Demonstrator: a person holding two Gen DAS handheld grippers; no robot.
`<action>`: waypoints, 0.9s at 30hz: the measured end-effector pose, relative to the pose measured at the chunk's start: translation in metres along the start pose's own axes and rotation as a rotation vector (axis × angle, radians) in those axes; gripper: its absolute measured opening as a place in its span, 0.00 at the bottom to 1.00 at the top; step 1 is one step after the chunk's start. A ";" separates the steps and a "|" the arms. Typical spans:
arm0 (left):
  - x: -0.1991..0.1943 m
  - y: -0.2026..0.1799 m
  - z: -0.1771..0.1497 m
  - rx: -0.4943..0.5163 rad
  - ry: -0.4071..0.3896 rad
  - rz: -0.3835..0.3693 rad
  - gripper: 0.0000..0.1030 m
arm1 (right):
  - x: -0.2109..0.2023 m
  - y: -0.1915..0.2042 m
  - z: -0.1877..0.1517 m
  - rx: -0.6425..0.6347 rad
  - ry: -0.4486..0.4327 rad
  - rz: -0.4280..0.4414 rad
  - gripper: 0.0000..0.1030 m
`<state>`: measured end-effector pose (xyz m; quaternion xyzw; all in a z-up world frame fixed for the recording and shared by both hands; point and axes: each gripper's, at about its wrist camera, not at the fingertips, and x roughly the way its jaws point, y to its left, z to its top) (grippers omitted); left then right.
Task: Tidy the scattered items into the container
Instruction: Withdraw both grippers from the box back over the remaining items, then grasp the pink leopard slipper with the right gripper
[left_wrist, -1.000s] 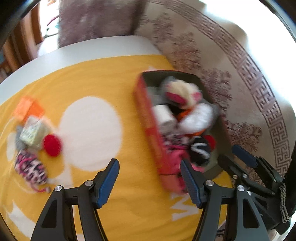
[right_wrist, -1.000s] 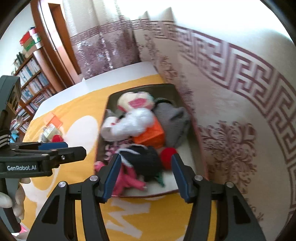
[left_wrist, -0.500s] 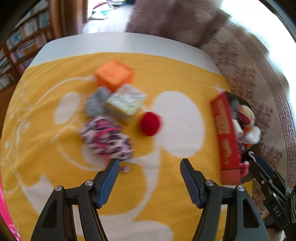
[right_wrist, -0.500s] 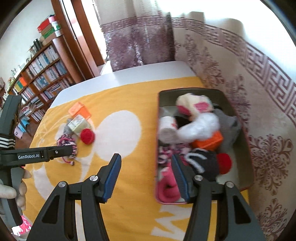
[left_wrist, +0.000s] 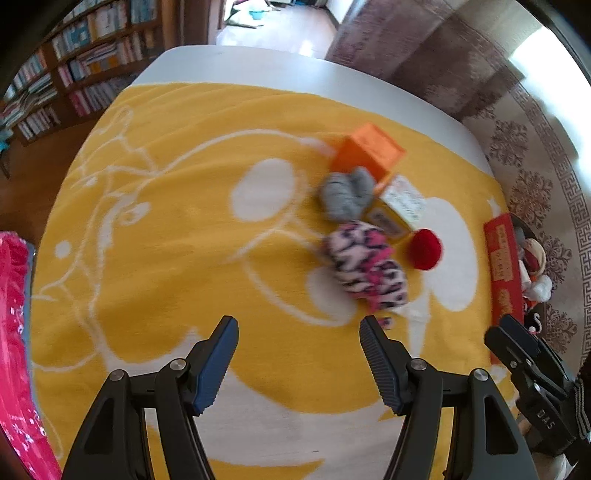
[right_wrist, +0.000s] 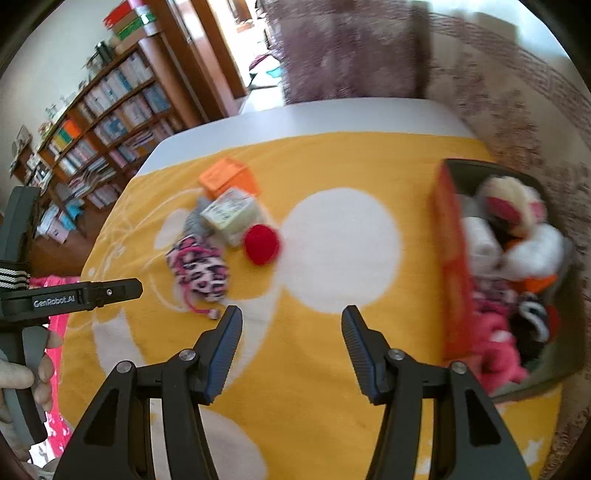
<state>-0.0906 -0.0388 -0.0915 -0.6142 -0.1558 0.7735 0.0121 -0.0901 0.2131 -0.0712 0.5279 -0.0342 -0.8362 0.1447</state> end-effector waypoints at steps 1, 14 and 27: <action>-0.001 0.008 0.000 -0.007 0.001 0.001 0.68 | 0.007 0.008 0.003 -0.008 0.010 0.009 0.59; -0.003 0.056 -0.001 -0.021 0.015 -0.017 0.68 | 0.077 0.079 0.029 -0.132 0.091 0.013 0.59; 0.004 0.062 0.004 0.005 0.031 -0.025 0.67 | 0.119 0.094 0.033 -0.165 0.157 0.007 0.63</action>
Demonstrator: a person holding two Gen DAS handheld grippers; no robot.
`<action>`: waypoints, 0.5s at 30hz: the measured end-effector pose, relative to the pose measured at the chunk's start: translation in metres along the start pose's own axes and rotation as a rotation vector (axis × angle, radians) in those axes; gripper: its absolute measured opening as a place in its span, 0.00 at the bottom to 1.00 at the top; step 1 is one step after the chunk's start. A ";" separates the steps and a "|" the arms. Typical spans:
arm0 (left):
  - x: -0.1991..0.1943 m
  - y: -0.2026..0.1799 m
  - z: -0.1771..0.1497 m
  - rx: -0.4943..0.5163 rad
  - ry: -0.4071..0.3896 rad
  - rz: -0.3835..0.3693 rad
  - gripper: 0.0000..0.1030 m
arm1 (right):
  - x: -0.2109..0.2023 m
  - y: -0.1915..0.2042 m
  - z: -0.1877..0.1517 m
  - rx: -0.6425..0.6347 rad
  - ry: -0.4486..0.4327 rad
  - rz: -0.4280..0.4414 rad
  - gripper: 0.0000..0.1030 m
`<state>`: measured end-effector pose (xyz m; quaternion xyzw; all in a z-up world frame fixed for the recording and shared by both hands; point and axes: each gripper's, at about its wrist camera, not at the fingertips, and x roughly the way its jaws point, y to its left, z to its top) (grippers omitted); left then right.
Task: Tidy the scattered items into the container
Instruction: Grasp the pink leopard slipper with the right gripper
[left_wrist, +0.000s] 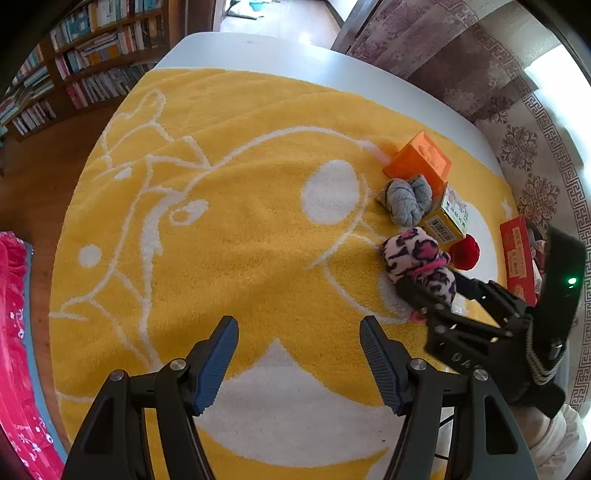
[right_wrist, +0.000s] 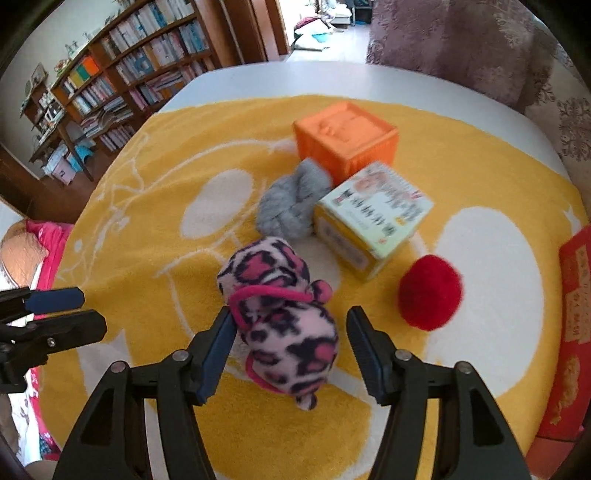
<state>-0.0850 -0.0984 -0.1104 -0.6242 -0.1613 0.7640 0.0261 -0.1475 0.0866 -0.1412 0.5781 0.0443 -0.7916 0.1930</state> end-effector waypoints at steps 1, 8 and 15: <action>0.001 0.000 0.000 0.002 0.000 0.000 0.67 | 0.001 0.001 -0.001 -0.001 0.004 -0.003 0.60; 0.004 -0.010 0.001 0.016 0.001 -0.007 0.67 | -0.012 -0.003 -0.006 0.018 -0.012 0.013 0.44; 0.008 -0.034 0.000 0.070 0.005 -0.017 0.67 | -0.048 -0.025 -0.022 0.094 -0.080 0.008 0.44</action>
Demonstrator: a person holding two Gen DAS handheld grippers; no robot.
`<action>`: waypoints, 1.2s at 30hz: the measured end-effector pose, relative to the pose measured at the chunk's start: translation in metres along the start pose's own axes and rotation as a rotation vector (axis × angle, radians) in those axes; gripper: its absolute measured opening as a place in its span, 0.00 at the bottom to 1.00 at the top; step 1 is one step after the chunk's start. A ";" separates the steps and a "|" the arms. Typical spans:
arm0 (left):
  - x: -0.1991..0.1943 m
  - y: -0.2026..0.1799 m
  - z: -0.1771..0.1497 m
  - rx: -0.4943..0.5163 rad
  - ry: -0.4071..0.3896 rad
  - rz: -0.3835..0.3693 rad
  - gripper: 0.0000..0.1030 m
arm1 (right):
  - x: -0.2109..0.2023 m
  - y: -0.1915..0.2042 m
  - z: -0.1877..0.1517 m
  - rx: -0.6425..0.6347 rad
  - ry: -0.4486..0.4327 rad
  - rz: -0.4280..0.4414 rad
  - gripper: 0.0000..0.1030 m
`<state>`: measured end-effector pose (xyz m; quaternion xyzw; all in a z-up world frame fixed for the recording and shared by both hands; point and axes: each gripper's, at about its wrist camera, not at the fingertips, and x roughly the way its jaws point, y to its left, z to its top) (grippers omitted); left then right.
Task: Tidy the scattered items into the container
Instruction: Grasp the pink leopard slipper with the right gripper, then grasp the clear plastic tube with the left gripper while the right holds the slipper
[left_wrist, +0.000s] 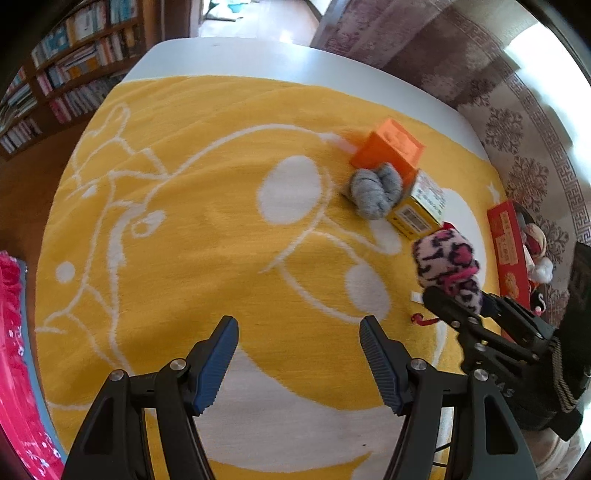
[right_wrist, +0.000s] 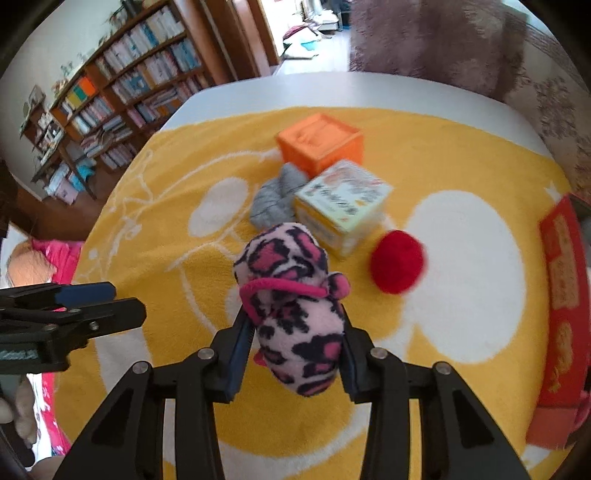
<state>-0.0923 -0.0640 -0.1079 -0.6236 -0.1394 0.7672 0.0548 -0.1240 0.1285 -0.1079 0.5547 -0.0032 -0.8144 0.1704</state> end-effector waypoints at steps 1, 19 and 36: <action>0.001 -0.005 0.000 0.011 0.001 -0.001 0.68 | -0.004 -0.005 -0.003 0.013 -0.006 -0.005 0.44; 0.047 -0.108 -0.009 0.264 0.040 -0.030 0.68 | -0.064 -0.091 -0.071 0.209 -0.041 -0.092 0.44; 0.089 -0.157 -0.001 0.253 0.087 0.032 0.67 | -0.075 -0.125 -0.091 0.215 -0.014 -0.063 0.44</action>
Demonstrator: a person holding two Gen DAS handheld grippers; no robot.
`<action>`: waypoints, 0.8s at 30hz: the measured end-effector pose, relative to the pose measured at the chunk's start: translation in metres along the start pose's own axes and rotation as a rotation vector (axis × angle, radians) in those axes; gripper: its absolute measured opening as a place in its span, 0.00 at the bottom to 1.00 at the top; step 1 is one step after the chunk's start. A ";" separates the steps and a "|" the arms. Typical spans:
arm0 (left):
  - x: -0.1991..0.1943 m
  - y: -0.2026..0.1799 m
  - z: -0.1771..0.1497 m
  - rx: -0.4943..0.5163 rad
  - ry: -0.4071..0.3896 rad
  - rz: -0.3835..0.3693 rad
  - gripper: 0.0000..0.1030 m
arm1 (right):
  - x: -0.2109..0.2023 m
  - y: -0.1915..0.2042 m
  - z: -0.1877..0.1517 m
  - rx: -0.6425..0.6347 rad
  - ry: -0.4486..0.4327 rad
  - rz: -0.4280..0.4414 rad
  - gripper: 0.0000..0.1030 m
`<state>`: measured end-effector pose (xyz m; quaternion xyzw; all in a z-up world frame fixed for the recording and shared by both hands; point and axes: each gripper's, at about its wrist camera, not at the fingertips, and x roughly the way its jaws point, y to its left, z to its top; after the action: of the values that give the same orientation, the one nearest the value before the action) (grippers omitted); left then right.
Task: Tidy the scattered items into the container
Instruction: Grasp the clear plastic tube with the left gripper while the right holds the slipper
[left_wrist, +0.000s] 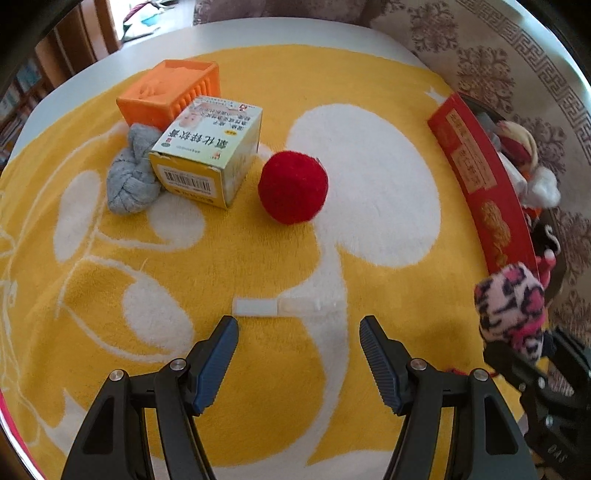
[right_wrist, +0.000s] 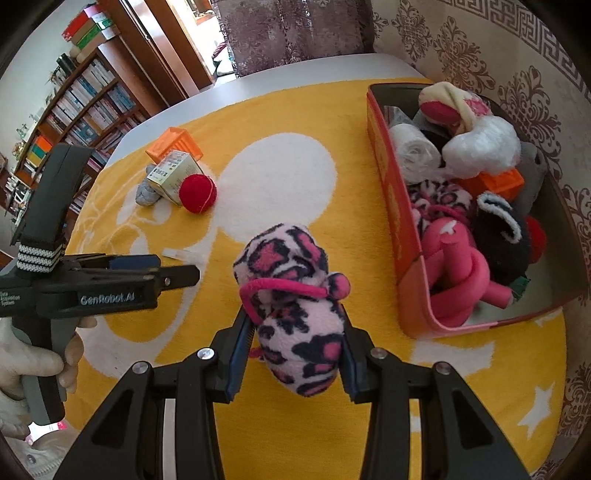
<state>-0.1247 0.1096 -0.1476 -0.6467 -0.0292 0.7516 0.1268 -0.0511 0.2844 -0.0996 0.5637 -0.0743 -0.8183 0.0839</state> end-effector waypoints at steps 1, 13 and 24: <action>0.000 -0.001 0.002 -0.007 -0.003 0.005 0.67 | 0.000 -0.001 0.000 -0.003 0.003 0.002 0.44; 0.007 -0.019 0.008 -0.021 -0.069 0.143 0.67 | 0.006 -0.011 0.003 -0.062 0.028 0.017 0.44; -0.003 -0.003 0.011 -0.108 -0.094 0.123 0.24 | 0.005 -0.016 0.011 -0.096 0.016 0.032 0.44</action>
<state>-0.1346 0.1134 -0.1427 -0.6171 -0.0359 0.7848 0.0441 -0.0636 0.2992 -0.1037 0.5644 -0.0432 -0.8149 0.1246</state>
